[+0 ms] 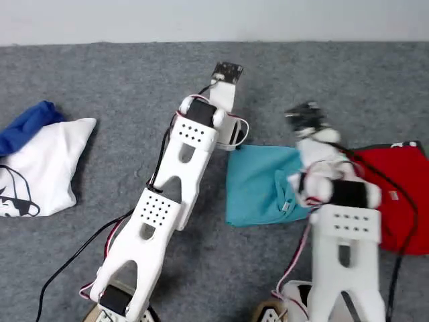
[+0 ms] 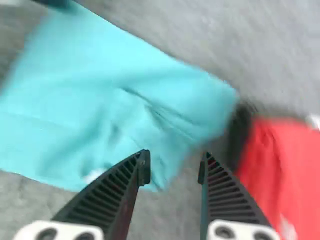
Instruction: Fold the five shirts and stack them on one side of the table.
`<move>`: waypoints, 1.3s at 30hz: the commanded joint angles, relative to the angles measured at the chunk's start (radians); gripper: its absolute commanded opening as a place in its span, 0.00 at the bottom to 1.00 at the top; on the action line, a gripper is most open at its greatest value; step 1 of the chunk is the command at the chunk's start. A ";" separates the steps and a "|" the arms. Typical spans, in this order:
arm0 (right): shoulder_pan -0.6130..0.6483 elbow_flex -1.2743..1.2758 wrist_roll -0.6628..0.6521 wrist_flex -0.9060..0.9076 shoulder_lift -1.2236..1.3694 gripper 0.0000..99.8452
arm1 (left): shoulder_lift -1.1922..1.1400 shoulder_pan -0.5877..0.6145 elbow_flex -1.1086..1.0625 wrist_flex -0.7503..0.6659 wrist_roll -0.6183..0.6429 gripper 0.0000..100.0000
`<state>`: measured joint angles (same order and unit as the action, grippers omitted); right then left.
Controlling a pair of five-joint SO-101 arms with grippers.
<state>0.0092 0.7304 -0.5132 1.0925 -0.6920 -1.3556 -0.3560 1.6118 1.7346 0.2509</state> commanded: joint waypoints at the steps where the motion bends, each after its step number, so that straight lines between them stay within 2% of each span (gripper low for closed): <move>1: 0.102 0.014 0.011 -0.068 -0.001 0.17 | 0.006 0.011 0.067 0.018 0.002 0.21; 6: 0.140 0.035 0.011 -0.147 0.153 0.17 | -0.026 0.009 0.065 0.018 0.002 0.21; 12: 0.134 0.029 0.011 -0.300 0.423 0.17 | -0.080 0.012 0.067 0.018 0.002 0.21; 15: 0.117 0.029 0.011 -0.320 0.499 0.17 | -0.078 0.012 0.067 0.018 0.002 0.21; 20: 0.022 0.035 0.003 -0.306 0.498 0.17 | -0.078 0.012 0.065 0.018 0.002 0.21; 29: -0.128 0.041 0.000 -0.177 0.392 0.17 | -0.078 0.012 0.065 0.018 0.002 0.21; 39: -0.294 0.241 0.002 -0.180 0.183 0.17 | -0.080 0.012 0.065 0.018 0.002 0.21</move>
<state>-0.2302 0.9482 -0.5132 0.9083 -0.4235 -1.4415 -0.3529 1.6210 1.7315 0.2570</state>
